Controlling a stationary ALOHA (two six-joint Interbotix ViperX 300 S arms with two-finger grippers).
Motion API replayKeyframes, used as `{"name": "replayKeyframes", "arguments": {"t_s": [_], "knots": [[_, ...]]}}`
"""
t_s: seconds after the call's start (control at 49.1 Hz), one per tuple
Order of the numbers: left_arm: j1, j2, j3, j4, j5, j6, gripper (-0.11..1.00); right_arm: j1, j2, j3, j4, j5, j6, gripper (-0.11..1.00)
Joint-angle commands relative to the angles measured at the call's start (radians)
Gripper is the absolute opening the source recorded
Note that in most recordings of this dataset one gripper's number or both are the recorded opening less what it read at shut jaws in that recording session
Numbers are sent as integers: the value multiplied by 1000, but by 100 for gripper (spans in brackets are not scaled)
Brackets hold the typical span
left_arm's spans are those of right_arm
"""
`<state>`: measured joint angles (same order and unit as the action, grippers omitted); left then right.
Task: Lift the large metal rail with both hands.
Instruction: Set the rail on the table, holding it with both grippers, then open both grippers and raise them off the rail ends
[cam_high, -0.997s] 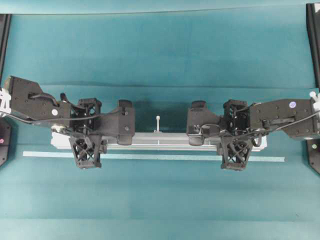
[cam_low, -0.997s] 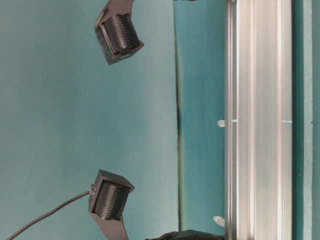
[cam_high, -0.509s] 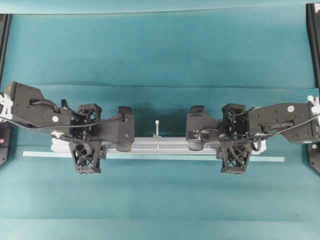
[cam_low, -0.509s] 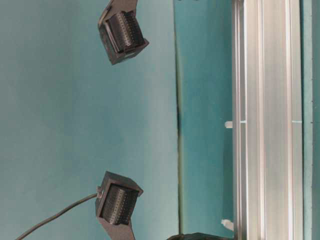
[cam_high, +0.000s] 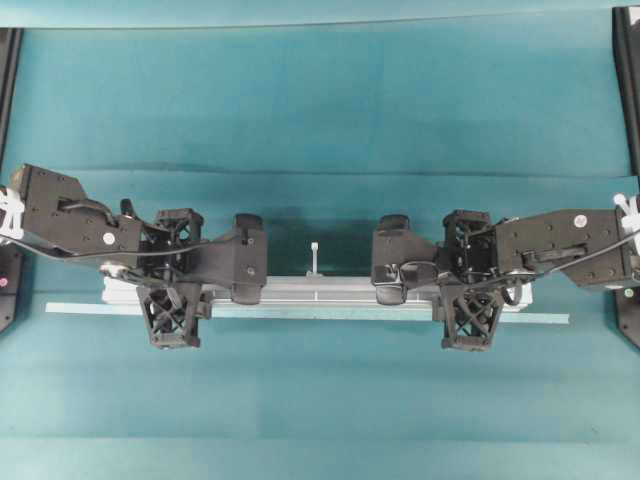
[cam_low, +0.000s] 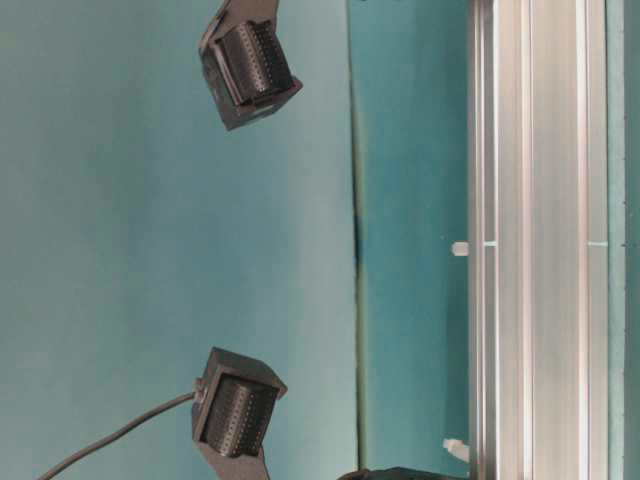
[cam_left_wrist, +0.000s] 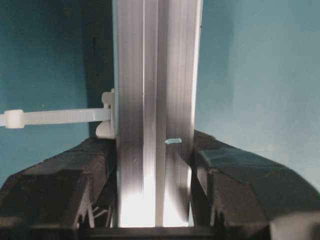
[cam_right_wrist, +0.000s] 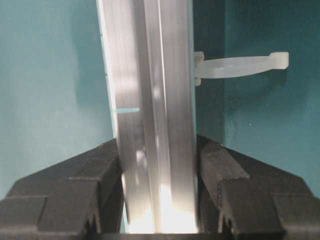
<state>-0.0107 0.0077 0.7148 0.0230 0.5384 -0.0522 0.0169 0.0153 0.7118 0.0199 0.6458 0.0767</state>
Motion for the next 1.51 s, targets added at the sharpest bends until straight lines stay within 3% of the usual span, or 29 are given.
{"name": "replayKeyframes", "arguments": {"t_s": [0.0, 0.264, 0.59, 0.671, 0.773, 0.855, 0.916, 1.221, 1.485], "knots": [[6, -11, 2, 3, -23, 3, 37, 5, 5, -6, 2, -15, 3, 40], [8, -11, 2, 3, -51, 0, 37, 5, 5, -3, 12, -95, 5, 40], [14, -14, 12, 0, -51, 0, 37, 5, 5, -3, 25, -92, 6, 40], [15, -11, 14, 3, -51, -6, 56, 5, 3, -2, 32, -86, 6, 44], [18, -6, 15, 0, -49, -11, 86, 5, 2, 2, 34, -78, 9, 74], [17, -6, 15, 0, -51, -14, 98, 3, -2, 5, 34, -64, 9, 91], [15, -6, 15, 0, -51, -12, 97, 2, -8, 6, 34, -61, 8, 96], [-8, -31, 18, 3, -58, -12, 98, -2, -67, 9, 34, -64, 12, 96], [-17, -184, 34, 0, -51, -8, 98, -15, -224, 0, 34, -69, 49, 96]]}}
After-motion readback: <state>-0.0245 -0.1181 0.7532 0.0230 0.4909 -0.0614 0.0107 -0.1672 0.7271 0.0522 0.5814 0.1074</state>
